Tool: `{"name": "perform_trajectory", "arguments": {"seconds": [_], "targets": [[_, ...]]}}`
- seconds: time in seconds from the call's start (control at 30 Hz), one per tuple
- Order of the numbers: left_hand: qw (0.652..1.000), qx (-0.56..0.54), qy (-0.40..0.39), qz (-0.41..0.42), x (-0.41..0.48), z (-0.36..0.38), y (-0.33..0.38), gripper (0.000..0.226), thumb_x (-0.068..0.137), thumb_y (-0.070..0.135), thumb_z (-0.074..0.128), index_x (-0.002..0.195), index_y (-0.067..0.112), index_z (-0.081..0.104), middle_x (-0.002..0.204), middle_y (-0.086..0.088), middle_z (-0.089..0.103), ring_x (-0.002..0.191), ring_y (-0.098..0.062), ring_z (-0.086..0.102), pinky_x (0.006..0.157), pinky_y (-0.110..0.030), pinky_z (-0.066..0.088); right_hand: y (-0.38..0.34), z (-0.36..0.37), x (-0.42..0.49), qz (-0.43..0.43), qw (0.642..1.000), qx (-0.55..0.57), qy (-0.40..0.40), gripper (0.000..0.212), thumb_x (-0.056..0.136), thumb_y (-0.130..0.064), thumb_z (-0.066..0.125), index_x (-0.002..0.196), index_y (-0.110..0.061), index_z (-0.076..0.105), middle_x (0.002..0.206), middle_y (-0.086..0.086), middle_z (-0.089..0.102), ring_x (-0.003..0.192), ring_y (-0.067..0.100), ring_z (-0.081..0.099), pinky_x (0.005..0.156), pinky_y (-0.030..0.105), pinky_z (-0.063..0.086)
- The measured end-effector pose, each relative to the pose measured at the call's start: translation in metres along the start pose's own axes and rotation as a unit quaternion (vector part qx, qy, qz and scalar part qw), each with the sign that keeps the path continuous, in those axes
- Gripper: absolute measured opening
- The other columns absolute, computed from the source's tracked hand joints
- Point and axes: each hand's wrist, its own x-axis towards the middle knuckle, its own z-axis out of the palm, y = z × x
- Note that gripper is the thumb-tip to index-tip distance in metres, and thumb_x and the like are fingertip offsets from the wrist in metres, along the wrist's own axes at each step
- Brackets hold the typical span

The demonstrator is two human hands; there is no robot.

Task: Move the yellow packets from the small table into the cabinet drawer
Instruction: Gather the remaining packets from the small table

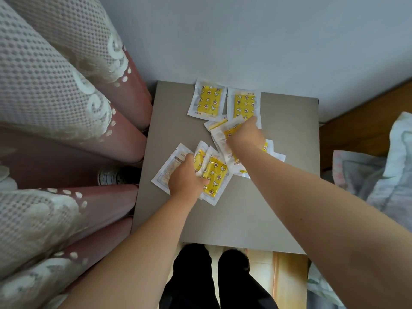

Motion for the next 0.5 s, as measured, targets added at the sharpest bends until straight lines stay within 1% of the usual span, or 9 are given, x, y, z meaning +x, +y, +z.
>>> {"name": "perform_trajectory", "arguments": {"seconds": [0.03, 0.1, 0.17, 0.2, 0.27, 0.3, 0.33, 0.4, 0.5], "targets": [[1.0, -0.002, 0.0, 0.0, 0.0, 0.0, 0.0, 0.047, 0.074, 0.029, 0.08, 0.098, 0.021, 0.041, 0.1, 0.001, 0.064, 0.09, -0.026, 0.063, 0.066, -0.032, 0.045, 0.0, -0.002, -0.001, 0.003, 1.0, 0.009, -0.016, 0.037, 0.083, -0.009, 0.058, 0.116, -0.013, 0.044, 0.113, 0.01, 0.058, 0.111, 0.031, 0.053, 0.09, 0.038, 0.048], [1.0, -0.004, -0.004, -0.003, -0.001, -0.002, 0.002, 0.046, 0.074, 0.028, 0.08, 0.097, 0.02, 0.041, 0.099, 0.001, 0.064, 0.09, -0.026, 0.063, 0.066, -0.031, 0.044, 0.003, -0.008, 0.001, 0.007, 0.998, 0.017, -0.057, 0.02, 0.082, -0.011, 0.063, 0.097, -0.013, 0.05, 0.089, 0.004, 0.059, 0.094, 0.027, 0.061, 0.075, 0.034, 0.052], [1.0, -0.004, -0.013, -0.011, -0.002, -0.004, 0.005, 0.044, 0.075, 0.027, 0.079, 0.097, 0.02, 0.042, 0.097, 0.001, 0.063, 0.088, -0.026, 0.062, 0.065, -0.031, 0.044, 0.007, -0.021, -0.002, 0.028, 0.993, 0.058, -0.099, 0.02, 0.081, -0.012, 0.067, 0.091, -0.011, 0.05, 0.075, 0.001, 0.052, 0.079, 0.023, 0.059, 0.062, 0.03, 0.049], [1.0, -0.007, -0.02, -0.021, -0.002, -0.005, 0.008, 0.041, 0.076, 0.025, 0.077, 0.098, 0.02, 0.042, 0.096, 0.001, 0.062, 0.087, -0.025, 0.061, 0.064, -0.031, 0.044, 0.009, -0.028, -0.002, 0.03, 0.991, 0.066, -0.115, 0.02, 0.082, -0.013, 0.068, 0.094, -0.01, 0.052, 0.075, 0.001, 0.052, 0.079, 0.022, 0.06, 0.064, 0.029, 0.05], [0.997, -0.029, -0.04, -0.052, 0.0, -0.009, 0.014, 0.033, 0.08, 0.018, 0.069, 0.101, 0.02, 0.043, 0.096, 0.0, 0.059, 0.083, -0.024, 0.057, 0.063, -0.031, 0.043, 0.018, -0.041, -0.001, 0.03, 0.988, 0.072, -0.134, 0.027, 0.085, -0.016, 0.069, 0.107, -0.006, 0.057, 0.087, 0.003, 0.058, 0.093, 0.023, 0.063, 0.081, 0.029, 0.052], [0.996, -0.044, -0.05, -0.067, 0.001, -0.01, 0.017, 0.029, 0.082, 0.014, 0.064, 0.103, 0.019, 0.045, 0.097, -0.001, 0.058, 0.082, -0.023, 0.055, 0.063, -0.03, 0.043, 0.024, -0.047, 0.0, 0.035, 0.985, 0.095, -0.139, 0.034, 0.084, -0.017, 0.071, 0.112, -0.003, 0.057, 0.094, 0.005, 0.06, 0.098, 0.023, 0.062, 0.085, 0.029, 0.05], [0.994, -0.056, -0.057, -0.076, 0.001, -0.012, 0.019, 0.027, 0.083, 0.011, 0.06, 0.105, 0.017, 0.047, 0.098, -0.002, 0.058, 0.082, -0.023, 0.054, 0.063, -0.03, 0.042, 0.031, -0.053, 0.001, 0.043, 0.979, 0.131, -0.148, 0.038, 0.082, -0.017, 0.074, 0.113, -0.002, 0.057, 0.096, 0.006, 0.059, 0.095, 0.022, 0.06, 0.083, 0.029, 0.047], [0.994, -0.054, -0.059, -0.072, 0.0, -0.014, 0.021, 0.026, 0.083, 0.008, 0.056, 0.108, 0.014, 0.051, 0.098, -0.004, 0.059, 0.083, -0.024, 0.054, 0.062, -0.03, 0.041, 0.047, -0.062, 0.003, 0.061, 0.957, 0.224, -0.175, 0.043, 0.077, -0.014, 0.078, 0.113, -0.004, 0.058, 0.097, 0.006, 0.057, 0.088, 0.019, 0.056, 0.08, 0.03, 0.043], [0.998, -0.024, -0.044, -0.044, -0.005, -0.015, 0.018, 0.022, 0.083, 0.007, 0.058, 0.103, 0.014, 0.051, 0.1, -0.005, 0.062, 0.085, -0.025, 0.058, 0.061, -0.03, 0.042, 0.076, -0.072, 0.008, 0.103, 0.917, 0.319, -0.219, 0.03, 0.073, -0.003, 0.077, 0.099, -0.008, 0.063, 0.101, 0.009, 0.065, 0.102, 0.027, 0.062, 0.098, 0.042, 0.046]]}}
